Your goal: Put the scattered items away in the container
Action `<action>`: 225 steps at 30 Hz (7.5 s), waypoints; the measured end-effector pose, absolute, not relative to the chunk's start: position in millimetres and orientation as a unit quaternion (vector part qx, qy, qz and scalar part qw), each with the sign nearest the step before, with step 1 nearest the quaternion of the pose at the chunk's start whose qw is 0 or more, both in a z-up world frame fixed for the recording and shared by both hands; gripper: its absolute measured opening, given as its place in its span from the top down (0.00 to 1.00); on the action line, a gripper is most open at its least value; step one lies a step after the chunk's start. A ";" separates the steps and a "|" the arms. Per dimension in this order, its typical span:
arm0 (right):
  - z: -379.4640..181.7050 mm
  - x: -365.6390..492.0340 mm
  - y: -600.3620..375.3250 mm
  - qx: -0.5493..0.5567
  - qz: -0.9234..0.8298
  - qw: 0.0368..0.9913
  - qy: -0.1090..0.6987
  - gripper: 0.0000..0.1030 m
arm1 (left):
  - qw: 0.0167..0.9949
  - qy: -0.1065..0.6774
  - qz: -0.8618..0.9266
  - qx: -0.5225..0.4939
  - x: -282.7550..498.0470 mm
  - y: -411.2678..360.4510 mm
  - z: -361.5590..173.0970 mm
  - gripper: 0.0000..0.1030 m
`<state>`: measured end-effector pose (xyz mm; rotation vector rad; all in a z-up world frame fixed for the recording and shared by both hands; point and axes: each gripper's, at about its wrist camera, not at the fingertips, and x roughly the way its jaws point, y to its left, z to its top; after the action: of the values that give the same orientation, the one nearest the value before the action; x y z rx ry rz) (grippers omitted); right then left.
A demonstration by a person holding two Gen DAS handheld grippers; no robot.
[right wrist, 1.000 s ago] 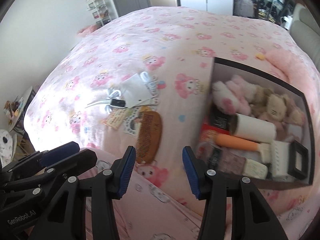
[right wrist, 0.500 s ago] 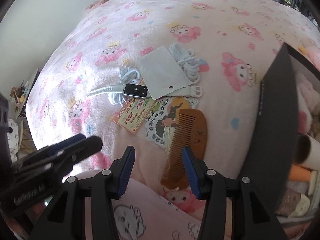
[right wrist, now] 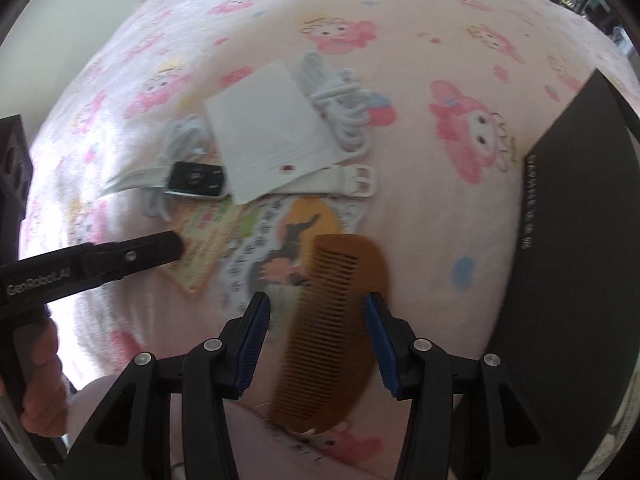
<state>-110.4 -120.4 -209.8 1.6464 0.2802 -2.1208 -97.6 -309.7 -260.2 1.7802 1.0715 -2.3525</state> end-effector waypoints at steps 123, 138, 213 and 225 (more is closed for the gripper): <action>-96.8 -81.8 248.9 0.460 -0.884 0.009 -0.084 0.60 | -0.216 0.143 -0.790 0.556 -150.9 102.3 -160.2 0.85; -102.7 -83.7 259.3 0.460 -0.882 -0.004 -0.104 0.60 | -0.238 0.142 -0.782 0.558 -146.6 101.5 -149.6 0.86; -70.1 -26.9 -37.5 0.438 -0.861 0.238 0.106 0.58 | -0.011 0.227 -0.839 0.495 -8.0 -170.7 -107.4 0.77; -129.2 -73.2 -123.5 0.550 -0.776 0.303 0.057 0.58 | 0.036 0.316 -0.806 0.499 -10.4 -271.8 -170.9 0.72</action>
<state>-73.2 -123.5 -129.2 1.4579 0.1503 -2.0585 -10.4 -271.8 -170.9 1.5346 0.9714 -2.4756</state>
